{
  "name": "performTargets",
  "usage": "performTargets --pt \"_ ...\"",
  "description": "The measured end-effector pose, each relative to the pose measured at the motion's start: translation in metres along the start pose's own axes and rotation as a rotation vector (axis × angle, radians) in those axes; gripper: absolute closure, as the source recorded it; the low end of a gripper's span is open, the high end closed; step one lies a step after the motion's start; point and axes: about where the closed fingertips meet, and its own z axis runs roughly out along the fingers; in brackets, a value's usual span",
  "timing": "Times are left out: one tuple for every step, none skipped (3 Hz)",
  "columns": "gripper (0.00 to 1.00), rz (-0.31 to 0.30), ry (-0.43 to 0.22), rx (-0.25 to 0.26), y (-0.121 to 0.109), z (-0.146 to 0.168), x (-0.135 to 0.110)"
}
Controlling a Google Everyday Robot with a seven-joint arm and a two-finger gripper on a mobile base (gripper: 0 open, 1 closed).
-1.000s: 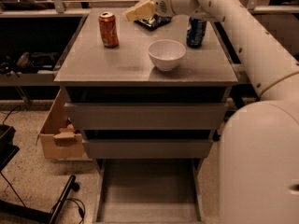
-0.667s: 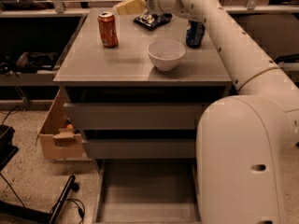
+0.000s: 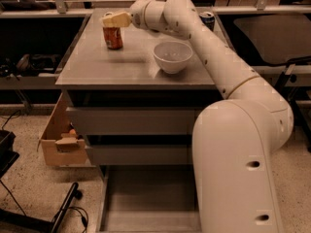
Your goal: Place coke can into bottom drawer
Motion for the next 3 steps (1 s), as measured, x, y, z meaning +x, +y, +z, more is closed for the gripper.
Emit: performTargets --pt "0.0 0.026 -0.019 -0.041 0.022 0.024 0.016" --pt "0.19 0.029 -0.038 -0.04 0.028 0.04 0.026" --pt "0.41 0.029 -0.04 -0.039 0.029 0.041 0.026"
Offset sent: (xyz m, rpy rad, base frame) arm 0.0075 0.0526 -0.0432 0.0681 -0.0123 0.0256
